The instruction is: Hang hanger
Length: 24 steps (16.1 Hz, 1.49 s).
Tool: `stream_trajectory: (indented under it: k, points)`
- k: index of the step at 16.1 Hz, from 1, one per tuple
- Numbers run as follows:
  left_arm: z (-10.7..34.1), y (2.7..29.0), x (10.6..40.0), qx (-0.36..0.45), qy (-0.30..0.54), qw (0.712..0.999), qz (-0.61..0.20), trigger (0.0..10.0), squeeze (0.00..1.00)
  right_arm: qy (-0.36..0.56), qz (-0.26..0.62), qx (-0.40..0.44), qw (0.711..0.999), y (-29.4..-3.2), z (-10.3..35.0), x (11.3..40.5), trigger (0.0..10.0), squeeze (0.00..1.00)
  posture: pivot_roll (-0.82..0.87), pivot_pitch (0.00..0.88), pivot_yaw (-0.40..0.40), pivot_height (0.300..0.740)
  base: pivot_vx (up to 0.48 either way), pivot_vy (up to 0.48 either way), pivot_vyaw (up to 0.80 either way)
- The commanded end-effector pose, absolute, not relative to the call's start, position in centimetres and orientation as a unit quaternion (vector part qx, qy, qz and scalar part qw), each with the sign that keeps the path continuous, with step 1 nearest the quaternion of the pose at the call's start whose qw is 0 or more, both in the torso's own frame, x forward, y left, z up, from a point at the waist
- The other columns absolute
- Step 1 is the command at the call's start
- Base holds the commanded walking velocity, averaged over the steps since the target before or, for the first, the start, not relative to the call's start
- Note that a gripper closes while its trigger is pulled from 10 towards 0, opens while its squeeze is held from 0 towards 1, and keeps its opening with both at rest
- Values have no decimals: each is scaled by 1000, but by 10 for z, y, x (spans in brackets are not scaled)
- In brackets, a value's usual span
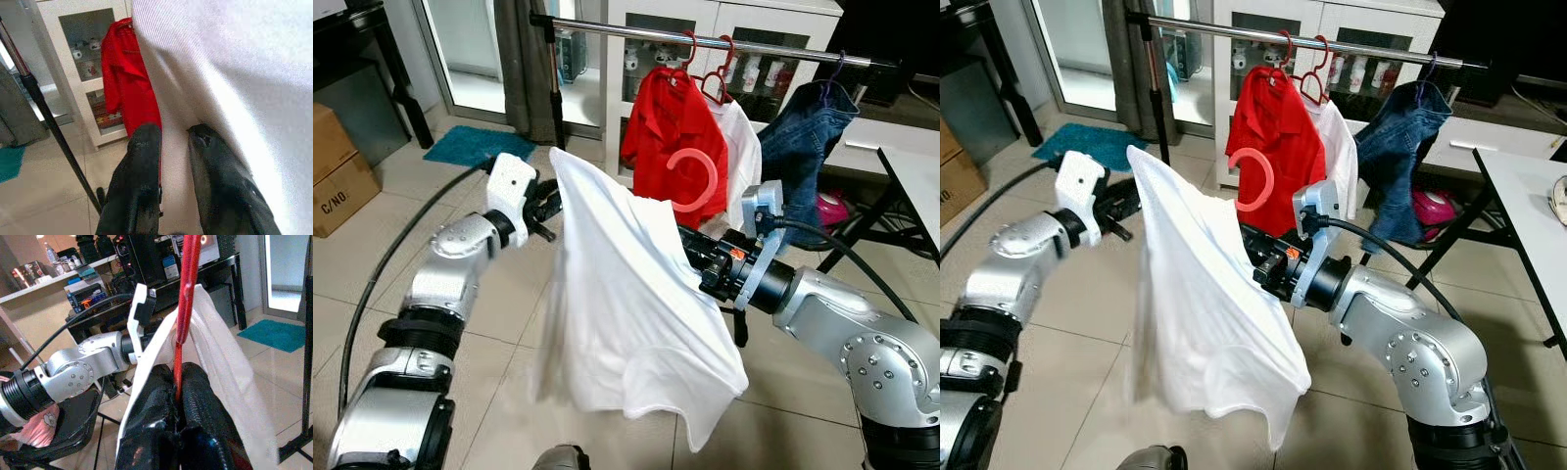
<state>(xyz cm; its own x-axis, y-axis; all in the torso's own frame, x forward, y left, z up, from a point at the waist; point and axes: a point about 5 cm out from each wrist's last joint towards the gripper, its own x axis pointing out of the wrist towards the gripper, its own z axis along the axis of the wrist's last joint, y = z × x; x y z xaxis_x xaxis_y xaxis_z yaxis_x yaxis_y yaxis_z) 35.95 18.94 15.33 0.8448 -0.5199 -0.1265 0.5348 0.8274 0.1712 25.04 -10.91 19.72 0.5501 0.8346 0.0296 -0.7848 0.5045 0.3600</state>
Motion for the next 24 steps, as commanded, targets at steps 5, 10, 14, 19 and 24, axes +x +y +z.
stream_trajectory:
  k: [5,10,14,19,24]
  points:
    - [151,194,363,99,38,959,-264,0,0,52,486,166,857,-110,208,246,10000,0,-34,0,-3,740,0,0,0]
    - [147,194,360,84,34,959,-268,0,0,52,481,165,859,-110,208,249,10000,0,-33,0,-7,740,0,0,0]
    - [143,199,358,81,35,964,-250,0,0,53,474,165,863,-111,207,250,10000,0,-29,0,-9,740,0,0,0]
    - [130,217,347,68,43,977,-199,0,0,41,434,177,882,-116,207,257,10000,0,-30,0,-1,740,0,0,0]
    - [112,231,335,69,67,983,-155,0,0,21,389,189,902,-123,211,269,10000,0,-26,0,-3,740,0,0,0]
